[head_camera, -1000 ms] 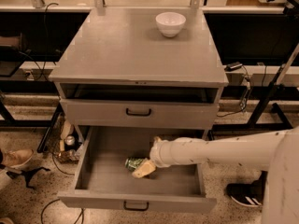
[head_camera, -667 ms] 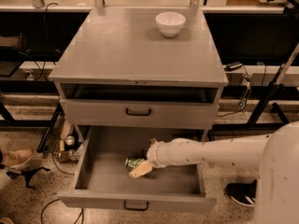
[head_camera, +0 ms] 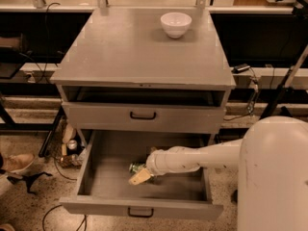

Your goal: Pick green can from middle drawer and place on counter

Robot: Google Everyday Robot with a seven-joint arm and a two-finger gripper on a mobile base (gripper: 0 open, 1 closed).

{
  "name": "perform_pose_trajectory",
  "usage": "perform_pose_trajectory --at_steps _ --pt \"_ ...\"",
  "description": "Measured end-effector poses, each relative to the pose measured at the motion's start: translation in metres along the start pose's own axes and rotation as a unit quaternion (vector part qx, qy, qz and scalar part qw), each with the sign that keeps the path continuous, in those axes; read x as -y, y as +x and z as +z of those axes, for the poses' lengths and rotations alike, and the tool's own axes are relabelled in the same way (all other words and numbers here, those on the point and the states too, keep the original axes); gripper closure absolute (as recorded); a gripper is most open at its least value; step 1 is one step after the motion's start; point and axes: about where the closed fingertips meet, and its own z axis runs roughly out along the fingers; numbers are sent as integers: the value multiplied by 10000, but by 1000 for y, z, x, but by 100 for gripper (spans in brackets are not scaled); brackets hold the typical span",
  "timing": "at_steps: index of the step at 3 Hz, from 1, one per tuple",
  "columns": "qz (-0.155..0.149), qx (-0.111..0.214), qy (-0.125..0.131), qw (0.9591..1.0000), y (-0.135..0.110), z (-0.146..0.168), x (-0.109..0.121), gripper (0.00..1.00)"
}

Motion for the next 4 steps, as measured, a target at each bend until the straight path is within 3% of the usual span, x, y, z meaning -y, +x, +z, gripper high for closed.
perform_pose_trajectory --at_steps 1,2,4 --pt "26 -116 89 9999 9 18 2 0" --pt "82 -189 105 9997 18 31 3 15" --pt "176 -190 54 9996 30 34 2 61"
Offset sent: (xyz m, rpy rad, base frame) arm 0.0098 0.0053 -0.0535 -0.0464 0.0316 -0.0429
